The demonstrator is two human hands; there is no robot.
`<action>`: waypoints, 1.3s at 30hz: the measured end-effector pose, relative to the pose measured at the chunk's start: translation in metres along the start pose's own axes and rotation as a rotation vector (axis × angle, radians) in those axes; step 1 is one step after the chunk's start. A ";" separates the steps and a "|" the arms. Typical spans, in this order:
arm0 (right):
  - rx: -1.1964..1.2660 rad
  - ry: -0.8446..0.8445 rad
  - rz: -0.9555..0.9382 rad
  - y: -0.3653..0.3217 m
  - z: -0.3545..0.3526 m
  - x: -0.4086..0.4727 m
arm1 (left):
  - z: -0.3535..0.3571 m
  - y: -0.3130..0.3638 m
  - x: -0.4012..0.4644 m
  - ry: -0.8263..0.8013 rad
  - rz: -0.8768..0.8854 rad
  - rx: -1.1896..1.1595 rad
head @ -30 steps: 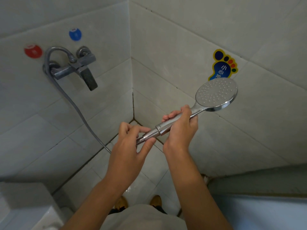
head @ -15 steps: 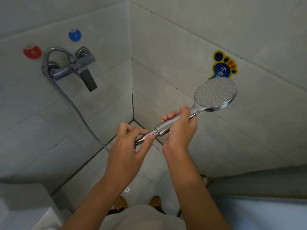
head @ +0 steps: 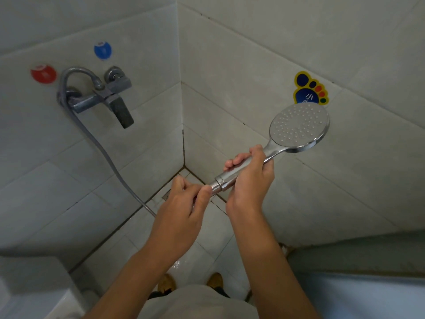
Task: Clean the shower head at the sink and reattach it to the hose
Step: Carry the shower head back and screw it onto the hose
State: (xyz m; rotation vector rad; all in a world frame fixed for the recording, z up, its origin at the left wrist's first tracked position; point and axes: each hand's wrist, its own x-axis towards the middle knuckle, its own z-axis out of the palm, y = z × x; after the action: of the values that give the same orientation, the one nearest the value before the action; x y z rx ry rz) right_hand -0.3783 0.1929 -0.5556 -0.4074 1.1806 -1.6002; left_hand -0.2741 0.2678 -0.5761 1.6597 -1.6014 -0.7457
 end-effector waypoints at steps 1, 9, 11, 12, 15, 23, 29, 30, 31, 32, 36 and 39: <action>-0.003 -0.007 -0.003 0.000 0.001 0.000 | 0.000 0.000 0.001 0.004 -0.006 -0.009; -0.031 0.015 -0.019 0.002 0.002 -0.001 | -0.003 -0.004 0.000 0.132 0.011 -0.012; -0.026 0.016 -0.017 0.003 0.002 -0.001 | -0.003 -0.005 -0.001 0.125 0.021 0.016; -0.026 0.016 -0.013 0.004 0.002 -0.001 | -0.003 -0.006 -0.002 0.109 0.017 0.018; -0.014 0.015 -0.004 0.004 0.003 -0.001 | -0.004 -0.002 0.000 -0.025 -0.097 -0.101; -0.018 -0.019 -0.009 0.002 0.003 -0.003 | -0.011 -0.006 0.004 -0.122 -0.116 -0.181; -0.042 -0.027 -0.022 0.005 0.004 -0.005 | -0.009 -0.009 0.001 -0.020 0.009 -0.055; -0.044 -0.031 -0.021 0.005 0.004 -0.005 | -0.010 -0.010 0.002 -0.024 0.018 -0.040; -0.045 -0.037 -0.018 0.005 0.004 -0.004 | -0.011 -0.010 0.002 -0.037 0.017 -0.042; -0.045 -0.046 -0.014 0.004 0.004 -0.004 | -0.012 -0.009 0.003 -0.064 0.003 -0.068; -0.032 -0.091 0.016 0.002 0.004 -0.006 | -0.016 -0.001 0.008 -0.322 -0.203 -0.323; -0.019 -0.117 0.051 0.000 0.002 -0.005 | -0.021 -0.002 0.012 -0.449 -0.253 -0.472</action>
State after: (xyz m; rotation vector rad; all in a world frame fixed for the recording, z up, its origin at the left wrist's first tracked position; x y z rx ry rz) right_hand -0.3744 0.1964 -0.5534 -0.4734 1.1100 -1.5022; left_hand -0.2557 0.2579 -0.5647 1.4145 -1.3557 -1.5833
